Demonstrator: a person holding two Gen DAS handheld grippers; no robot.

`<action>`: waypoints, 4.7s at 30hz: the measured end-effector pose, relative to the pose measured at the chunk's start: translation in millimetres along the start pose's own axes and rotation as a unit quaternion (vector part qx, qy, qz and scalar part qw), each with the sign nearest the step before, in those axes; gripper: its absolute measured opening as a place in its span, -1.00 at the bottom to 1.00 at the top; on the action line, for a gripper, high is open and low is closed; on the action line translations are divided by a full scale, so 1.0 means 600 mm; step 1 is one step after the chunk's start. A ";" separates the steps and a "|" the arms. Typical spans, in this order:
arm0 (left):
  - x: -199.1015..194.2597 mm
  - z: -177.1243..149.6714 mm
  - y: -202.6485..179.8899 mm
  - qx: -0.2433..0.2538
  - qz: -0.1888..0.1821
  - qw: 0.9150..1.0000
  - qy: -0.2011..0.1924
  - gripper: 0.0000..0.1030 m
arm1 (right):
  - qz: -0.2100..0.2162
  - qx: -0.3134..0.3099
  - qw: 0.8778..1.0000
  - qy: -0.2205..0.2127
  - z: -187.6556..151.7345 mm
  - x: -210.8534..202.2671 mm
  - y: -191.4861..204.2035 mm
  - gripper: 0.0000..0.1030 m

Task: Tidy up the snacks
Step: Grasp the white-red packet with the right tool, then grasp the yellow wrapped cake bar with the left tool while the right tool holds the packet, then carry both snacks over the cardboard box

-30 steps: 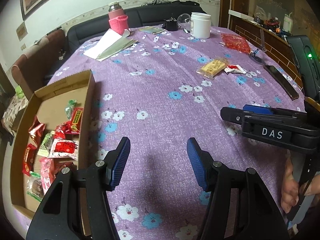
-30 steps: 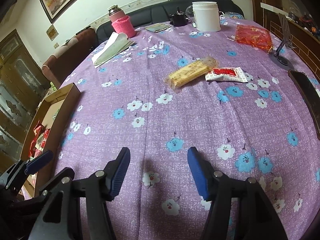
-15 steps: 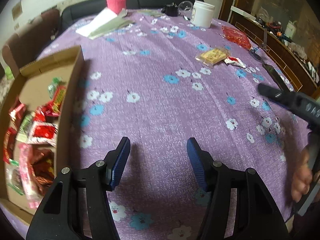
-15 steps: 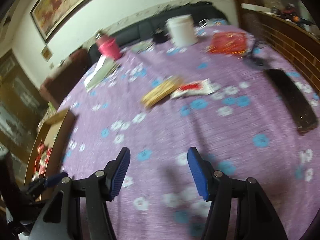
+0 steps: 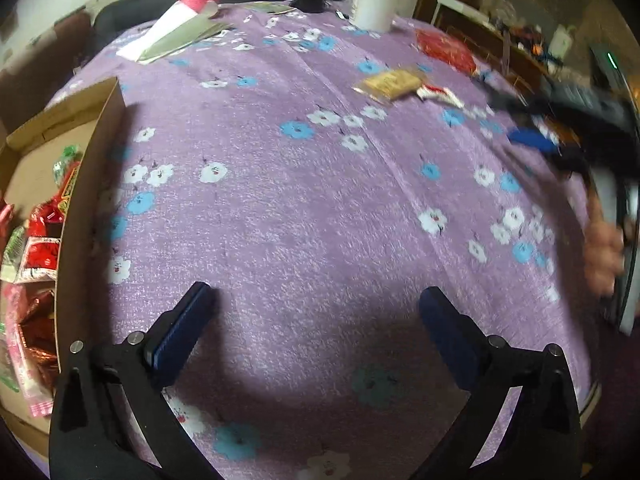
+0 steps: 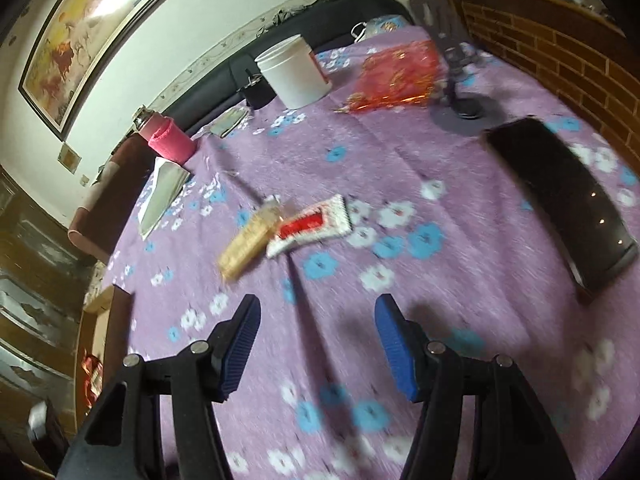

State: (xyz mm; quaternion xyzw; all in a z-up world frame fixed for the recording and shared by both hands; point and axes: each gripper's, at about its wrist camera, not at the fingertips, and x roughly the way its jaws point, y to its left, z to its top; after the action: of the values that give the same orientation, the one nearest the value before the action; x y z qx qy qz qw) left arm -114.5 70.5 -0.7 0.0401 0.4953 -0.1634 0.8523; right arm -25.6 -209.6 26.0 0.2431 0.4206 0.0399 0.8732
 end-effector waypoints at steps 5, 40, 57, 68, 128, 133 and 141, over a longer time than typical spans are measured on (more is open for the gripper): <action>0.008 -0.007 -0.021 0.025 0.034 0.999 0.004 1.00 | 0.003 0.028 0.999 0.024 0.039 0.059 0.001 0.22; 0.000 -0.010 -0.017 0.018 0.027 0.999 0.000 0.99 | -0.084 -0.057 0.995 0.006 0.013 0.065 0.043 -0.66; -0.021 0.210 0.006 0.022 -0.014 0.998 -0.053 0.84 | -0.084 -0.141 0.986 -0.011 -0.038 0.066 0.078 -0.34; 0.115 0.302 -0.080 0.129 -0.003 0.991 -0.029 0.84 | -0.033 -0.072 0.997 0.000 -0.022 0.050 0.034 -0.35; 0.064 0.220 -0.056 0.058 -0.069 0.995 -0.048 -0.37 | 0.005 -0.042 0.996 -0.082 -0.014 -0.017 0.030 -0.35; -0.025 0.180 0.008 0.006 -0.072 0.994 -0.083 -0.36 | 0.006 -0.049 0.995 -0.083 -0.018 -0.014 0.037 -0.35; -0.172 0.073 0.178 -0.111 -0.034 0.982 -0.151 -0.36 | -0.011 -0.088 0.993 -0.079 -0.030 -0.001 0.065 -0.35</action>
State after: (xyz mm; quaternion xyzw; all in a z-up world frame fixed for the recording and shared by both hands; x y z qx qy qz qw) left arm -91.3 185.6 100.0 -0.0972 0.3769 -0.1405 0.9103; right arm -34.4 -168.4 34.9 0.1630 0.3474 0.0482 0.9222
